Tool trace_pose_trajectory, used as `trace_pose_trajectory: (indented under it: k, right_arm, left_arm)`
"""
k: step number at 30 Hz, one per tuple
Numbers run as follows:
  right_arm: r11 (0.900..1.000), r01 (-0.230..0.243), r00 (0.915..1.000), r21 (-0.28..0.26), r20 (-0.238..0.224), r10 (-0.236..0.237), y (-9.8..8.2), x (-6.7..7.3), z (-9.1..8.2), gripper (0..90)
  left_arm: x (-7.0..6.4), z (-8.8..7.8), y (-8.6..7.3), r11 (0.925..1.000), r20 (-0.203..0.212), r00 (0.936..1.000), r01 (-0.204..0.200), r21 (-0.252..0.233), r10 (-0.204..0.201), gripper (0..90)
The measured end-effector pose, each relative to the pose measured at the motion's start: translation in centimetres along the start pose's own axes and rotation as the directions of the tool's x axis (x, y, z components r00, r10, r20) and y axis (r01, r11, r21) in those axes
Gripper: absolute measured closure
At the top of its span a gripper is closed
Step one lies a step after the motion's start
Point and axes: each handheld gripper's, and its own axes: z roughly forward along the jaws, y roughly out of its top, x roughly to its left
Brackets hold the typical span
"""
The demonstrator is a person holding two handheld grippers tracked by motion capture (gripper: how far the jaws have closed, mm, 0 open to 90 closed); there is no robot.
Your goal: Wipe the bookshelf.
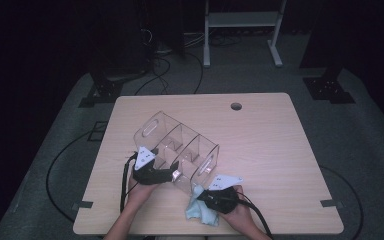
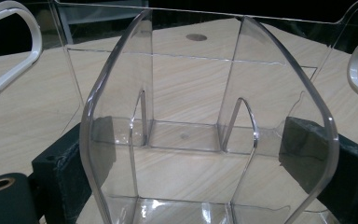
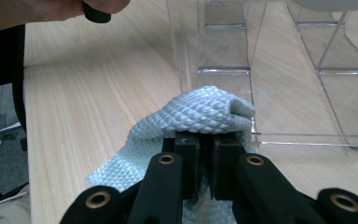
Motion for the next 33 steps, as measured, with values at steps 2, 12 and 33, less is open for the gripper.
trace_pose_trajectory:
  k: [2, 12, 33]
  right_arm:
    - [1.000, -0.008, 1.0000, 0.003, 0.006, 0.008, 0.0, -0.6, -0.1, 83.5]
    - [0.997, -0.070, 0.9963, 0.019, 0.052, 0.069, -0.3, -2.5, 0.1, 83.6]
    - [0.980, -0.196, 0.9639, -0.027, 0.179, 0.198, -0.6, -6.6, -1.7, 83.6]
  left_arm:
    - [0.1, 0.0, 0.0, 1.0000, 0.004, 1.0000, 0.002, 0.003, -0.002, 6.9]
    - [0.0, 0.1, 0.0, 1.0000, -0.007, 1.0000, 0.000, -0.002, 0.000, 6.7]
    - [-0.7, -0.1, 0.1, 0.9997, 0.033, 0.9992, -0.023, 0.002, 0.023, 6.9]
